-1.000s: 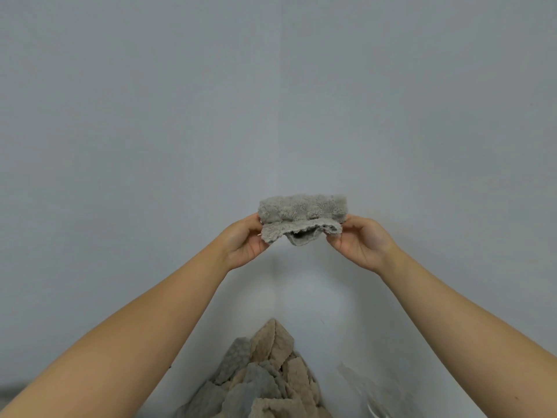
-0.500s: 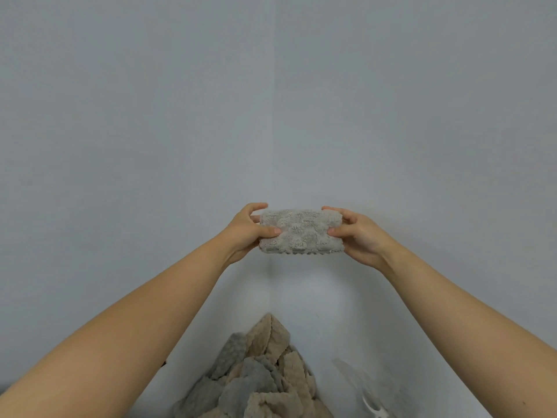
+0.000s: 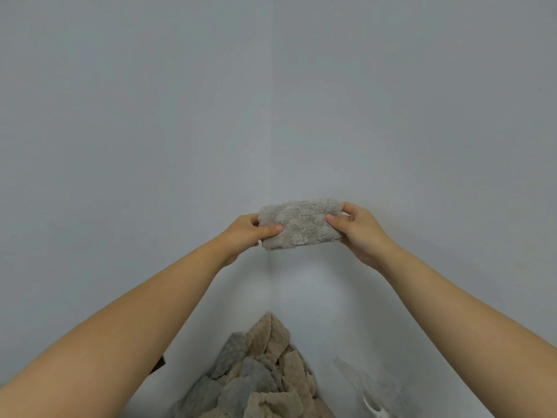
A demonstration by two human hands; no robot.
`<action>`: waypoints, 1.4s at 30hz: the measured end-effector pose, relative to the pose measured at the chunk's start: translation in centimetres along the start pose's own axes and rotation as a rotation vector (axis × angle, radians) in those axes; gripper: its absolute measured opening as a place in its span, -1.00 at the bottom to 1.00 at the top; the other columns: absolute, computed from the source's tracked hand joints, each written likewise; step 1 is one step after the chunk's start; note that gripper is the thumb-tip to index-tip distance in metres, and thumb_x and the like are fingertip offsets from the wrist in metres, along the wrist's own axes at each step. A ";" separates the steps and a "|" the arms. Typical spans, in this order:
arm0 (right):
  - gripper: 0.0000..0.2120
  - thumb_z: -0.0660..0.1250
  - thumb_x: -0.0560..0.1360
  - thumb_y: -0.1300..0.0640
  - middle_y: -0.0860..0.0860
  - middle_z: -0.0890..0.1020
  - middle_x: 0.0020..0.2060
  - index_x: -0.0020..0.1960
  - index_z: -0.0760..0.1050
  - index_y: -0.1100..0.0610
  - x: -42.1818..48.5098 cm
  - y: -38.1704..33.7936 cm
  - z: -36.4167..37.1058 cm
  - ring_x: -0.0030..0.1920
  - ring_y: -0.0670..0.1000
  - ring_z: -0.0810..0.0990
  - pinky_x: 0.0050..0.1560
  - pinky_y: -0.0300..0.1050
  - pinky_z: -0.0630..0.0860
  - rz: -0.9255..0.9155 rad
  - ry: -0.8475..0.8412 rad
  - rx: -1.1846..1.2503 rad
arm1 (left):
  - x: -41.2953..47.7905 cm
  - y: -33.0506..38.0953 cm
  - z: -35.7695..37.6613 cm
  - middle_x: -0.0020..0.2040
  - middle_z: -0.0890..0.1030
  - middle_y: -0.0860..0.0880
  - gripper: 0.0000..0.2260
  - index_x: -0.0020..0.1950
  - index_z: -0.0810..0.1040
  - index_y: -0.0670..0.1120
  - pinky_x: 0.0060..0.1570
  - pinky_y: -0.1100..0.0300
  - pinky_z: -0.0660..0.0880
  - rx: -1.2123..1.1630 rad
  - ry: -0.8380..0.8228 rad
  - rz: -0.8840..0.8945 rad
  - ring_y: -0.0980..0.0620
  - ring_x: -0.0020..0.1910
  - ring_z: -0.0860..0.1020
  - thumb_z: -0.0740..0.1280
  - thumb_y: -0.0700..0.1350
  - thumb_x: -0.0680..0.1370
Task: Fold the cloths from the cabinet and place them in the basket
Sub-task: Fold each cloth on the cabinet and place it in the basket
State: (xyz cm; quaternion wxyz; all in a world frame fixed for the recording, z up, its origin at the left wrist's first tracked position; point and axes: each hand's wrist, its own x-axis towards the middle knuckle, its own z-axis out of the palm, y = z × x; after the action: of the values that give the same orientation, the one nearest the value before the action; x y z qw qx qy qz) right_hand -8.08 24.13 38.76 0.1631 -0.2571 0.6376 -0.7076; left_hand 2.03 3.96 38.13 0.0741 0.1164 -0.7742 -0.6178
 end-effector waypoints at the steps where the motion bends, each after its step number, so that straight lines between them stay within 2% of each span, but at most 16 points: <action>1: -0.91 0.29 0.53 0.34 0.06 0.65 -0.28 -0.03 0.49 0.18 -0.1 0.0 0.0 -0.31 -0.07 0.63 -0.15 -0.19 0.56 -0.043 0.026 -0.134 | 0.0 -0.1 -0.2 0.21 0.47 0.04 -0.42 0.41 0.32 -0.07 0.23 0.17 0.37 0.133 0.065 0.051 0.03 0.23 0.45 0.46 -0.08 0.45; 3: -0.84 0.32 0.51 0.35 -0.05 0.60 -0.40 -0.12 0.46 0.11 -0.3 -0.3 0.2 -0.41 -0.16 0.56 -0.26 -0.29 0.48 -0.110 0.049 -0.316 | -0.2 0.2 -0.3 0.29 0.35 0.10 -0.21 0.50 0.15 0.04 0.24 0.22 0.28 0.323 0.137 0.212 0.13 0.29 0.33 0.52 -0.04 0.39; 5: -0.82 0.31 0.49 0.40 -0.02 0.63 -0.31 -0.11 0.45 0.14 -0.2 -0.5 0.6 -0.33 -0.11 0.60 -0.22 -0.23 0.53 -0.135 0.016 -0.359 | -0.3 0.9 -0.1 0.32 0.37 0.14 -0.20 0.49 0.19 0.08 0.26 0.26 0.24 0.468 0.088 0.326 0.17 0.33 0.31 0.54 0.01 0.36; 7: -0.82 0.31 0.47 0.44 0.05 0.64 -0.23 -0.07 0.45 0.19 -0.3 -0.9 1.0 -0.25 -0.01 0.61 -0.15 -0.12 0.54 -0.165 -0.009 -0.403 | -0.5 1.5 0.4 0.25 0.43 0.15 -0.26 0.44 0.29 0.07 0.17 0.36 0.29 0.564 0.001 0.330 0.17 0.26 0.39 0.55 0.00 0.34; 10: -0.79 0.33 0.45 0.43 0.06 0.62 -0.24 -0.11 0.45 0.14 -0.1 -1.4 1.7 -0.23 0.00 0.58 -0.15 -0.08 0.52 -0.223 -0.022 -0.490 | -0.4 1.5 1.2 0.07 0.52 0.16 -0.39 0.30 0.39 0.06 -0.07 0.43 0.42 0.579 -0.106 0.287 0.19 0.05 0.51 0.57 -0.06 0.32; 14: -0.84 0.34 0.45 0.40 0.06 0.61 -0.23 -0.09 0.47 0.17 0.2 -1.5 2.1 -0.25 -0.02 0.56 -0.16 -0.12 0.50 -0.262 -0.015 -0.550 | 0.3 0.8 1.7 -0.06 0.57 0.13 -0.63 0.10 0.52 0.00 -0.18 0.41 0.47 0.587 -0.090 0.264 0.20 -0.10 0.54 0.54 -0.12 0.35; 17: -0.77 0.35 0.44 0.43 0.07 0.63 -0.26 -0.17 0.45 0.12 0.2 -1.3 1.3 -0.24 0.03 0.60 -0.15 -0.08 0.55 -0.206 -0.033 -0.517 | 0.6 0.6 1.1 -0.21 0.55 0.09 -0.86 -0.12 0.56 -0.06 -0.30 0.39 0.44 0.632 -0.076 0.249 0.14 -0.23 0.52 0.47 -0.19 0.39; 21: -0.71 0.36 0.42 0.45 0.03 0.63 -0.29 -0.21 0.41 0.08 0.3 -0.6 0.1 -0.22 0.03 0.58 -0.16 -0.05 0.51 -0.163 0.020 -0.553 | 0.8 0.8 0.1 -0.35 0.47 0.08 -0.78 -0.33 0.42 0.00 -0.37 0.33 0.34 0.706 -0.017 0.300 0.13 -0.37 0.43 0.41 -0.23 0.39; 24: -0.70 0.43 0.40 0.31 -0.02 0.61 -0.07 -0.02 0.42 0.01 0.4 -0.9 -0.4 -0.02 0.00 0.56 -0.05 -0.15 0.46 -0.146 -0.103 -0.789 | 1.1 1.0 -0.1 -0.30 0.53 -0.04 -0.89 -0.24 0.46 -0.13 -0.27 0.09 0.40 0.914 0.014 0.342 -0.04 -0.29 0.46 0.39 -0.20 0.37; 26: -0.48 0.48 0.38 0.13 -0.07 0.51 0.16 0.27 0.38 -0.01 0.2 -1.5 -0.3 0.15 -0.05 0.49 0.07 -0.22 0.39 -0.154 -0.218 -1.036 | 1.2 1.2 -0.1 -0.25 0.55 -0.02 -0.89 -0.18 0.49 -0.11 -0.24 0.08 0.42 1.073 0.021 0.374 -0.06 -0.23 0.50 0.38 -0.18 0.35; 28: -0.32 0.50 0.34 -0.01 -0.07 0.49 0.20 0.39 0.32 0.02 0.1 -1.9 0.4 0.17 -0.04 0.46 0.12 -0.17 0.41 -0.230 -0.275 -1.225 | 1.3 1.8 0.2 -0.20 0.55 0.03 -0.88 -0.12 0.51 -0.08 -0.23 0.12 0.41 1.151 0.026 0.419 -0.02 -0.19 0.50 0.37 -0.15 0.38; 31: -0.49 0.45 0.35 -0.10 -0.04 0.59 0.01 0.22 0.42 0.05 0.2 -1.4 1.5 0.01 0.05 0.53 -0.09 -0.09 0.41 -0.381 -0.280 -1.493 | 1.6 2.0 0.7 -0.19 0.52 0.08 -0.88 -0.07 0.51 -0.04 -0.21 0.13 0.40 1.172 0.036 0.473 0.01 -0.17 0.48 0.38 -0.10 0.43; 33: -0.67 0.38 0.42 -0.07 0.01 0.61 -0.09 0.05 0.41 0.10 0.6 -1.0 1.6 -0.11 0.10 0.54 -0.24 -0.11 0.31 -0.410 -0.237 -1.594 | 2.0 1.7 0.8 -0.17 0.51 0.09 -0.87 -0.04 0.52 -0.03 -0.20 0.14 0.40 1.179 0.043 0.495 0.03 -0.15 0.47 0.38 -0.07 0.45; 35: -0.78 0.32 0.47 0.00 0.04 0.61 -0.09 -0.03 0.34 0.10 1.1 -0.9 1.3 -0.15 0.13 0.53 -0.27 -0.11 0.26 -0.403 -0.183 -1.638 | 2.3 1.3 0.9 -0.13 0.54 0.06 -0.85 -0.02 0.53 -0.04 -0.19 0.15 0.40 1.149 0.072 0.496 0.02 -0.13 0.47 0.39 -0.04 0.46; 39: -0.82 0.24 0.54 0.06 0.07 0.59 -0.05 0.03 0.36 0.15 1.7 -1.1 0.9 -0.08 0.16 0.54 -0.26 -0.09 0.20 -0.486 -0.112 -1.747 | 3.3 0.8 1.7 -0.13 0.54 0.02 -0.80 0.00 0.52 -0.05 -0.21 0.13 0.40 1.085 0.203 0.498 0.02 -0.13 0.45 0.40 0.02 0.47; 42: -0.87 0.21 0.53 0.14 0.08 0.57 -0.07 0.04 0.35 0.16 2.1 -1.1 0.6 -0.10 0.14 0.53 -0.28 -0.08 0.21 -0.538 -0.073 -1.782 | 4.2 0.4 2.8 -0.07 0.53 -0.02 -0.80 0.07 0.50 -0.08 -0.24 0.15 0.32 1.173 0.298 0.520 -0.02 -0.08 0.45 0.37 -0.03 0.51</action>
State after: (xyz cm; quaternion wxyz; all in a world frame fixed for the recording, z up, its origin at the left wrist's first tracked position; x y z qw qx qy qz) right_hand -9.35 22.63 40.18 -0.2440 -0.4486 0.8590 0.0373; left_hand -2.73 5.55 37.79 0.2514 0.0310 -0.9668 -0.0326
